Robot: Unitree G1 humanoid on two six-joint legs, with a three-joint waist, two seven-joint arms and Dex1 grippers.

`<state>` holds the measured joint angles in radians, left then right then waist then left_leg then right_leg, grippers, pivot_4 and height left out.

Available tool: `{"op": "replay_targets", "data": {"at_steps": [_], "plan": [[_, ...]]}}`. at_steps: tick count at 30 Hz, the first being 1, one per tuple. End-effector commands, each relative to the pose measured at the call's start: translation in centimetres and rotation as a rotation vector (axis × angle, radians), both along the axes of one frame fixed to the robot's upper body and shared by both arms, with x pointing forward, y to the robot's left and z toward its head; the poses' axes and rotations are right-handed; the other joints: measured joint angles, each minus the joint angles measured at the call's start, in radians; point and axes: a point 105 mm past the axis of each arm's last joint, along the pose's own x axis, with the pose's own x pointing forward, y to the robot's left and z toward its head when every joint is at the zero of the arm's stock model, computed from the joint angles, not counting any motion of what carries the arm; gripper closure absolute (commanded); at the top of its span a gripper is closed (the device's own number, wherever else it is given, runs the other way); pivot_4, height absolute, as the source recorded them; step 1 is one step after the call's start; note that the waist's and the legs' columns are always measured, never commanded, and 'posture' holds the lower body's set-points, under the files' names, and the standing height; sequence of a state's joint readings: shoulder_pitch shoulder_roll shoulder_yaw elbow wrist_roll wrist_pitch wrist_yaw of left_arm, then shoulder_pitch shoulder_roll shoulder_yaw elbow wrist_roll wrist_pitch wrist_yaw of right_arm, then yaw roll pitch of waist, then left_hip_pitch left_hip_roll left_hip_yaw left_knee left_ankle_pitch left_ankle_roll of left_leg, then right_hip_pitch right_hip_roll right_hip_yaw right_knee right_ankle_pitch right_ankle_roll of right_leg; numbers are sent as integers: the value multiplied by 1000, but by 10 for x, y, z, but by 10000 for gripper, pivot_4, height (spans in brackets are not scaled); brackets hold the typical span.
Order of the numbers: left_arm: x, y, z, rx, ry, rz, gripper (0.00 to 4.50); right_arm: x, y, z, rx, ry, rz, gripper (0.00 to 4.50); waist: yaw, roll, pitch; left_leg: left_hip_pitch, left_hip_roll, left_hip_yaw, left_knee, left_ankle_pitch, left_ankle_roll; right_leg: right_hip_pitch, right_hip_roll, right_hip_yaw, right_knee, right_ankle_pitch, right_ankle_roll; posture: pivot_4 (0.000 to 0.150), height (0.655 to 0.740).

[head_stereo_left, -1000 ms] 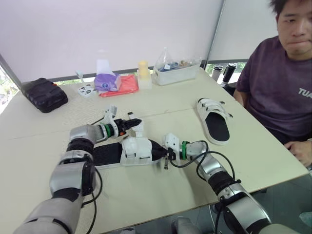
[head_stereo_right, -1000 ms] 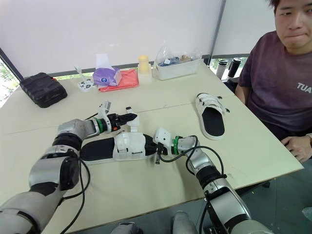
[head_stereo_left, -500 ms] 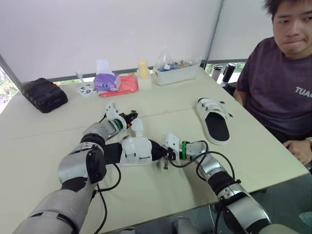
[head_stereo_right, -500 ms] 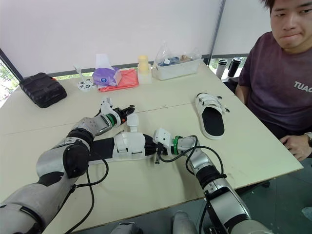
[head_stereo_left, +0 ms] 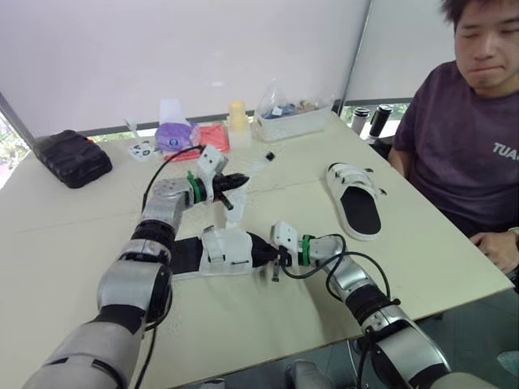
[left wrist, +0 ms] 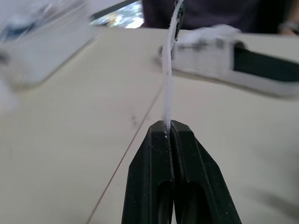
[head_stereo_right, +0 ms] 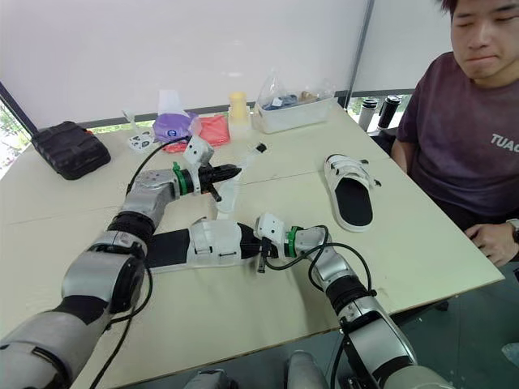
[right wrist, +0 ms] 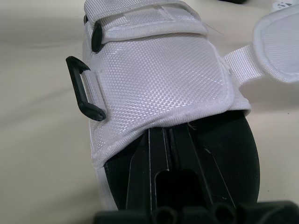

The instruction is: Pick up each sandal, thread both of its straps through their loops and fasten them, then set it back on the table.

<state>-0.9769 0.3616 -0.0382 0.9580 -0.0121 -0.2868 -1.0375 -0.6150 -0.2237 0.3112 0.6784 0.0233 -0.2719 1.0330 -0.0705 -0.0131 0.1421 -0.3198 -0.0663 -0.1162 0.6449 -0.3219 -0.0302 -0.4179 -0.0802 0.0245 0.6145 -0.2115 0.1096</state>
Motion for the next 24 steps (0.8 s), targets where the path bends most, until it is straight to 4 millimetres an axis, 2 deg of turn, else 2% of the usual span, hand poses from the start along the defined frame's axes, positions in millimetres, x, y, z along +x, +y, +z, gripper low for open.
{"op": "replay_targets", "data": {"at_steps": [1, 4, 8, 11, 15, 17, 20, 23, 24], "plan": [[-10, 8, 16, 161, -297, -46, 44388, -19, -18, -64, -205, 168, -26, 45000, 2, 0, 0, 0, 0, 0, 0, 0, 0, 0, 0, 0, 0, 0, 0, 1500, 7400], [-28, 13, 11, 335, -546, -141, 44388, -19, -18, -64, -206, 165, -23, 45000, 4, 0, 0, 0, 0, 0, 0, 0, 0, 0, 0, 0, 0, 0, 0, 1500, 7400], [-43, 26, 28, 431, -900, -169, 44388, -20, -17, -67, -208, 169, -22, 45000, 5, 0, 0, 0, 0, 0, 0, 0, 0, 0, 0, 0, -1, 0, -1, 1500, 7400], [-61, 28, 32, 470, -1100, -253, 44388, -20, -17, -67, -208, 170, -21, 45000, 4, 0, 0, 0, 0, 0, 0, 0, 0, 0, 0, 0, -1, 0, -1, 1500, 7400], [-75, 29, 17, 538, -1257, -363, 44388, -20, -19, -69, -214, 173, -22, 45000, 7, 0, 0, 0, 0, 0, 0, 0, 0, 1, 0, 0, -1, 0, 0, 1500, 7400], [-77, 30, 0, 589, -1342, -442, 44388, -20, -20, -69, -218, 173, -22, 45000, 8, 0, 0, 1, 0, 0, 0, 0, 0, 1, 0, 0, 0, 0, 0, 1500, 7400], [-80, 32, -15, 587, -1417, -529, 44388, -20, -20, -69, -221, 173, -21, 45000, 11, 0, 0, 3, -1, 0, -1, 0, 1, 3, 1, -1, 0, -3, 4, 1500, 7400], [-81, 32, -20, 560, -1464, -576, 36068, -19, -22, -69, -222, 172, -25, 45000, 11, 0, 0, 3, -2, -1, -1, 0, 1, 4, 1, -2, 1, -3, 5, 1500, 7400], [-80, 32, -19, 546, -1462, -575, 31599, -19, -22, -69, -224, 172, -24, 45000, 12, 0, 0, 3, -2, -1, -1, 0, 1, 4, 1, -2, 1, -3, 5, 1500, 7400]]}}
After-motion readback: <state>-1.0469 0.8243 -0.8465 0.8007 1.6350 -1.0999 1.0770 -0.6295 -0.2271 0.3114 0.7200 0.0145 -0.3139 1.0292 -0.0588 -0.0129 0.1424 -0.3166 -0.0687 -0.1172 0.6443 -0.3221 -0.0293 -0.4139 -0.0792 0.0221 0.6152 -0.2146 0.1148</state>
